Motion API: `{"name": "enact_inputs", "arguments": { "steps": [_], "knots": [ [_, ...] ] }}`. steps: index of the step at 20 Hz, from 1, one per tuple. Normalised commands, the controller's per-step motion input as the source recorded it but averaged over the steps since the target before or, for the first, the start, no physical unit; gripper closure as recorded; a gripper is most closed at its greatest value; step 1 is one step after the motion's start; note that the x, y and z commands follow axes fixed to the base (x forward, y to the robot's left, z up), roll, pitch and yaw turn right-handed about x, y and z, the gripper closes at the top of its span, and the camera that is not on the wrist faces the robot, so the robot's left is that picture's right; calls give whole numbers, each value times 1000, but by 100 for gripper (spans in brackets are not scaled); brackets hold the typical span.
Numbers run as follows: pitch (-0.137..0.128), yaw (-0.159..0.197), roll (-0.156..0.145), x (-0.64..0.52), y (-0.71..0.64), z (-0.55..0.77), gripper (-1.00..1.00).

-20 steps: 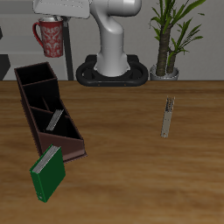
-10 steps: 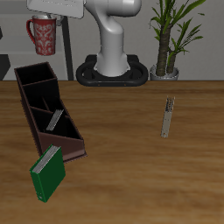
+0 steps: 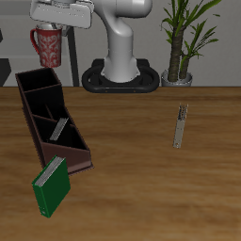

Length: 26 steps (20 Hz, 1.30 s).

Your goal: Place the black book into the right desk caddy's left compartment and place the red mug into the right desk caddy's right compartment

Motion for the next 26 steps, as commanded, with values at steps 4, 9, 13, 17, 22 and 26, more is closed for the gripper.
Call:
{"name": "enact_inputs", "arguments": {
  "steps": [4,9,13,17,22,26],
  "knots": [
    [48,-82,75,155,-246,42,100],
    [20,-23,24,108,-141,1,100],
    [18,3,31,90,-113,-12,100],
    [31,-61,17,117,-92,-39,100],
    [4,-5,3,18,-19,-82,100],
    [-2,2,-4,-11,29,-89,100]
  ]
}}
